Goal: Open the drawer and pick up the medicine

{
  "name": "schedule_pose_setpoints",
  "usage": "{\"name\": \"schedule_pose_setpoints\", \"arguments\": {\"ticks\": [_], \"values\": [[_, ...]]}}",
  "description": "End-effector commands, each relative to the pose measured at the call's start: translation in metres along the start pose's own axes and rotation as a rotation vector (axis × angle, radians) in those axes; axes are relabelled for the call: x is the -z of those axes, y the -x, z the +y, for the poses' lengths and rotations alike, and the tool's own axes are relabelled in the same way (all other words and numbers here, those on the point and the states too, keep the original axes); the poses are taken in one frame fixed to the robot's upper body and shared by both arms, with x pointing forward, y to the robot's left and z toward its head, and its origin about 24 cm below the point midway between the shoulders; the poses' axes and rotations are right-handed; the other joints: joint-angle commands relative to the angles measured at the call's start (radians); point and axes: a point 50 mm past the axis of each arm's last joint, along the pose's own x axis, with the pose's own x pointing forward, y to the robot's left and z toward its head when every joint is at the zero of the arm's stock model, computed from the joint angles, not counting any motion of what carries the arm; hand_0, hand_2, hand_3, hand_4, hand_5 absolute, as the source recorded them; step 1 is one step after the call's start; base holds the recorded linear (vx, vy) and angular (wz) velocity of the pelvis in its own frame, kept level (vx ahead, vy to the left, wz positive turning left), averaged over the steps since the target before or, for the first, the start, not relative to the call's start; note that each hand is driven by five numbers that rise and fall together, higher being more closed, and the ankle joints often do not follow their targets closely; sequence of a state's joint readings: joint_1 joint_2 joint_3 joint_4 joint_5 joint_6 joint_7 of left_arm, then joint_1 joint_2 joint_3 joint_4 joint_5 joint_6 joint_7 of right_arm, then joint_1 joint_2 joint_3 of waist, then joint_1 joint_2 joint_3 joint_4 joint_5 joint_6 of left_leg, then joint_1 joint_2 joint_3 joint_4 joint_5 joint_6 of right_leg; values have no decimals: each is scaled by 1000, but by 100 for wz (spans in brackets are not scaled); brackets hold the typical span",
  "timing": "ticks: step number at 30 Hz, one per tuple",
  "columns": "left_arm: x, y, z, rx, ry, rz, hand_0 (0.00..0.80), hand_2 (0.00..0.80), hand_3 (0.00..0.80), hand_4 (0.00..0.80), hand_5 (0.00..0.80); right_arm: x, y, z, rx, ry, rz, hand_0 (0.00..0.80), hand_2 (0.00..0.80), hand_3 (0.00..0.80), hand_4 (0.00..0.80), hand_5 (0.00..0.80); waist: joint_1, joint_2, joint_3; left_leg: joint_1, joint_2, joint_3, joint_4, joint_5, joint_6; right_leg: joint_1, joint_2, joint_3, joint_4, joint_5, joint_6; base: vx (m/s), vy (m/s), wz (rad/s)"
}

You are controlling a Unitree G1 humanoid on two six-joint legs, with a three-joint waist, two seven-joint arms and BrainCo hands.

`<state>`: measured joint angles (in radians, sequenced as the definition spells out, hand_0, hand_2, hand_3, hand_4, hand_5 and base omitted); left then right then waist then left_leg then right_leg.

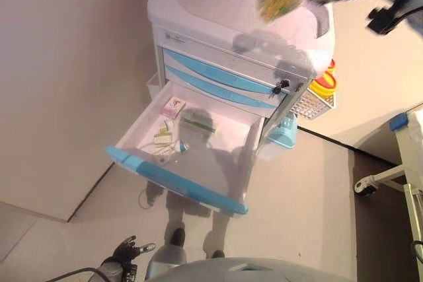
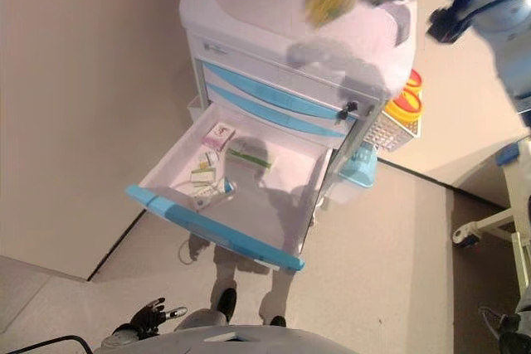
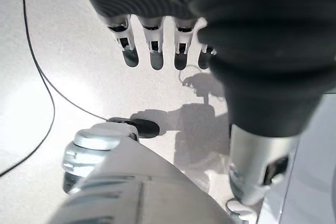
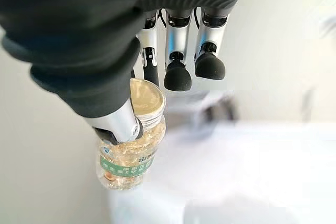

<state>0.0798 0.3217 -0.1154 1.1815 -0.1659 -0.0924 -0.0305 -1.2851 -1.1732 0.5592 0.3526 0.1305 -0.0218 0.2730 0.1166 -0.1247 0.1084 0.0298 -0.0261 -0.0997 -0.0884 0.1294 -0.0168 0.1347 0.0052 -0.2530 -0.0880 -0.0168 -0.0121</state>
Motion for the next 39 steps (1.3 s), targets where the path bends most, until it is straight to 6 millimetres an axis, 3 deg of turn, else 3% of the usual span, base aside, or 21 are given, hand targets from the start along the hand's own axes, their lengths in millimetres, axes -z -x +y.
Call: {"name": "schedule_pose_setpoints", "arguments": {"ticks": [1,7,22,28,39], "values": [[12,3,16,-28,-65,40,0,0,0,0,0,0,6,-50,209,18,35,800,800,800,800,800,15,-30,-61,22,-14,39,1,-115,-12,-12,-23,7,40,1,53,0,0,0],[10,3,19,-35,-84,50,0,0,0,0,0,32,1,-70,267,156,282,800,800,800,800,800,57,-32,-55,12,-22,11,1,-107,-15,-7,-29,-22,31,3,51,25,21,5],[-14,1,30,-68,-84,-49,0,0,0,0,0,50,-2,-90,376,392,556,800,800,800,800,800,201,-54,64,-76,-48,-119,2,-81,-2,-62,-35,-99,38,-3,37,-7,-18,25],[-14,3,36,-73,-62,-79,0,0,0,0,0,61,1,-83,275,521,642,800,800,800,800,800,234,-59,102,-96,-51,-149,4,-76,3,-80,-36,-111,46,-4,37,32,6,15],[-27,7,48,-91,-60,-161,0,0,0,0,0,66,-1,-73,8,752,702,800,800,800,800,800,260,-79,158,-126,-38,-150,1,-68,4,-107,-32,-126,52,2,42,1,-3,4]]}}
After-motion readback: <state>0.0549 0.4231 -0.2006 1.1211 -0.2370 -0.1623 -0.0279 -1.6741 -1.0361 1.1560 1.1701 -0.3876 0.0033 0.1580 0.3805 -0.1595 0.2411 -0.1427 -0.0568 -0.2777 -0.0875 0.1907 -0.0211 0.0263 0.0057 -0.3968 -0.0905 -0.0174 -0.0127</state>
